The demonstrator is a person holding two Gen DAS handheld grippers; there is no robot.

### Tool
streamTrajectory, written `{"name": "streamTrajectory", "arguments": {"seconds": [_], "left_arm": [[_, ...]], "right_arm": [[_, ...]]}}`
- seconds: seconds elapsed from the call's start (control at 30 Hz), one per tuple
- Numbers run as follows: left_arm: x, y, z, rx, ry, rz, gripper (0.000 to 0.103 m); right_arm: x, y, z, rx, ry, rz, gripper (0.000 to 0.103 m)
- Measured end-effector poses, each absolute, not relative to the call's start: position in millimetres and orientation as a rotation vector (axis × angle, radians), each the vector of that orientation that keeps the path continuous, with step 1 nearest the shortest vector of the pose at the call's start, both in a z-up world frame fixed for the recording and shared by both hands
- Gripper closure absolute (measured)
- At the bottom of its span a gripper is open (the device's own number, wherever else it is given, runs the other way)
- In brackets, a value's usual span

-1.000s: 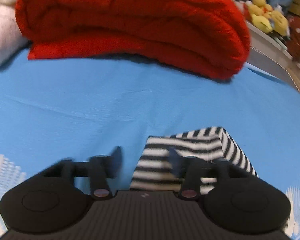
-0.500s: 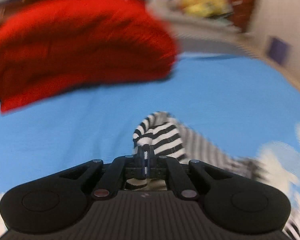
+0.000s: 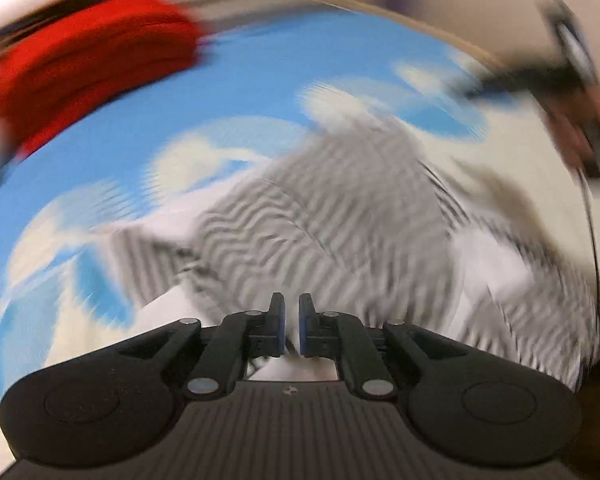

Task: Fold small clothes

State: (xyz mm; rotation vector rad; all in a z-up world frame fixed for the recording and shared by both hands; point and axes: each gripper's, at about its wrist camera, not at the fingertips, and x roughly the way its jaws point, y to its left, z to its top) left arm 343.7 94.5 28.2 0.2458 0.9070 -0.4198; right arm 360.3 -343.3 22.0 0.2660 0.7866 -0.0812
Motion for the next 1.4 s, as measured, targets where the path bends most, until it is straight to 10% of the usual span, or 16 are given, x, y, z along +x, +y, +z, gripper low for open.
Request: {"name": "streamTrajectory", "arguments": {"seconds": [0.17,0.57,0.63,0.73,0.8,1.0,1.17,1.27,1.4], "left_arm": [[365,115,22,-0.247,0.958,-0.092,0.063],[392,120,-73,-0.586,1.268,0.085,0.059],[392,119,-73,-0.594,1.256,0.066,0.062],[393,113,-66,-0.549,1.197,0.031,0.1],[390,116,-47,-0.53,1.094,0.015,0.101],[370,140,9,-0.543,0.727,0.008,0.102],[380,145,-50,-0.468,1.126,0.134,0.1],[375,154,-82,-0.559,1.267,0.152,0.095],[372,153,-62,-0.53,1.178,0.115,0.057]], "right_arm": [[359,-339,20,0.345,0.776,-0.027,0.067],[385,-318,-49,0.568,1.113,0.085,0.064],[390,-311,-50,0.548,1.108,0.098,0.064],[395,-301,-55,0.552,1.115,0.098,0.074],[397,-297,-56,0.556,1.103,0.108,0.102],[382,-322,-1,0.793,0.776,0.286,0.102],[376,-348,-32,0.856,0.978,0.195,0.102],[373,-349,-76,0.809,1.215,0.049,0.101],[373,-338,-56,0.706,1.153,0.068,0.087]]}}
